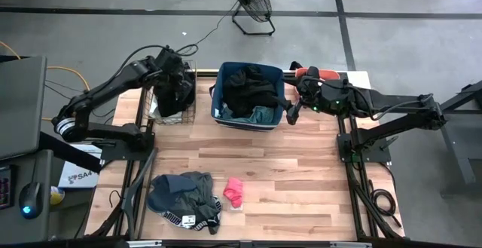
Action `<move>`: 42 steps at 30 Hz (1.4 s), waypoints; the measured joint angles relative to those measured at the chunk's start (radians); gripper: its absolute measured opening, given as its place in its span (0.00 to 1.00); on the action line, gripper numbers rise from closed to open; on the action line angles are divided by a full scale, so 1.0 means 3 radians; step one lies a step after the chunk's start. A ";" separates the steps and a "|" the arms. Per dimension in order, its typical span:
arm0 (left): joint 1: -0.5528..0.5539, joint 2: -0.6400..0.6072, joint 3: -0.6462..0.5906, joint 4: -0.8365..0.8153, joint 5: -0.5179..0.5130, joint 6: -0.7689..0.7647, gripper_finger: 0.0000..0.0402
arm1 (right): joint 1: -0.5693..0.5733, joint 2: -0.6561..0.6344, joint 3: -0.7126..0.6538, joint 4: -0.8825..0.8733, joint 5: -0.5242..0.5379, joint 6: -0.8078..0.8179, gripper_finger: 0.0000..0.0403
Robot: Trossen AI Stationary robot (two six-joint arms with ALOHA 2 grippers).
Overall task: Pick & Place Cloths
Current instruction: Put the black underwear into the wire basket
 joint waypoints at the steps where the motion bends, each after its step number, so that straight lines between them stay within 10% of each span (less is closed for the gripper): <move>1: 0.0000 0.0000 -0.0042 0.0031 -0.0002 0.0001 0.01 | 0.0000 0.0000 0.0000 -0.0003 0.0000 0.0000 0.80; 20: 0.0313 0.0003 -0.0965 0.0244 -0.0382 -0.0092 0.00 | 0.0000 0.0000 0.0000 -0.0007 -0.0007 0.0003 0.80; 37: 0.0328 -0.0493 -0.0314 -0.0217 -0.0379 -0.0283 0.00 | -0.0001 0.0000 0.0000 -0.0008 -0.0008 0.0051 0.80; 42: 0.0326 -0.0467 -0.0339 0.0320 0.0299 -0.0193 0.00 | -0.0001 0.0000 0.0000 -0.0008 -0.0009 0.0051 0.80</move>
